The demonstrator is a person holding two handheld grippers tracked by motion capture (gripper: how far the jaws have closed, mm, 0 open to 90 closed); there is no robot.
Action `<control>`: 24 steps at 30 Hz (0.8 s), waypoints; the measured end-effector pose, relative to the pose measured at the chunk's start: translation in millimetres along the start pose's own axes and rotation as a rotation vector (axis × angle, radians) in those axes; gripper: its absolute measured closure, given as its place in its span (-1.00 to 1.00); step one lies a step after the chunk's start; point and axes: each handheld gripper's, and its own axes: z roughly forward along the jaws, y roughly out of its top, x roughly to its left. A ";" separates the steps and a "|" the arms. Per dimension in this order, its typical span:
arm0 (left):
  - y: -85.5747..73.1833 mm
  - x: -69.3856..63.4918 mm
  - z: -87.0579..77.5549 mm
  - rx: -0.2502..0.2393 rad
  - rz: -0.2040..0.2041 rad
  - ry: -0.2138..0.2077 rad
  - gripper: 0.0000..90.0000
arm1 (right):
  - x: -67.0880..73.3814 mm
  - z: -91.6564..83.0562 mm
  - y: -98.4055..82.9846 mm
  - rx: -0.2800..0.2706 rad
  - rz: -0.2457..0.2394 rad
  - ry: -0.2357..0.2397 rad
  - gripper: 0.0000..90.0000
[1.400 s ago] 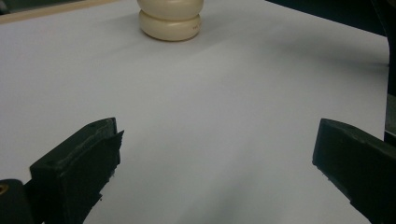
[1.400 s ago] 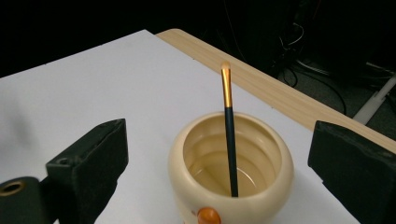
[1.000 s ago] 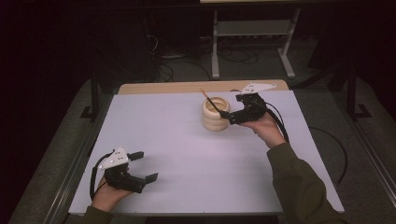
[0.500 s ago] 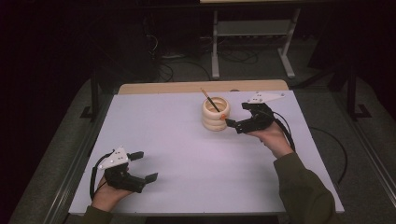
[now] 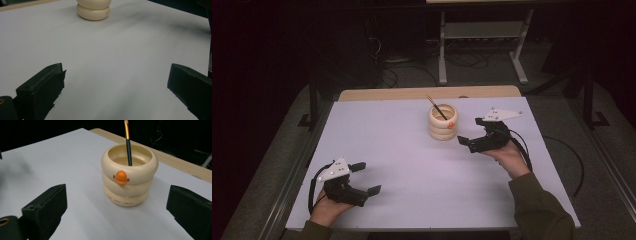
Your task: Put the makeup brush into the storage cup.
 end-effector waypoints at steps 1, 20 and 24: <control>-0.1 -0.3 0.0 -0.001 -0.003 0.000 -0.99 | -0.2 -1.4 -2.2 0.001 -0.002 0.000 -0.94; -0.1 1.7 -1.4 -0.001 0.001 0.005 -0.99 | 6.2 -29.4 -23.6 0.002 0.004 -0.019 -0.94; -0.6 1.4 -0.4 -0.011 -0.004 0.005 -0.99 | 7.9 -35.4 -25.4 -0.005 0.003 -0.020 -0.94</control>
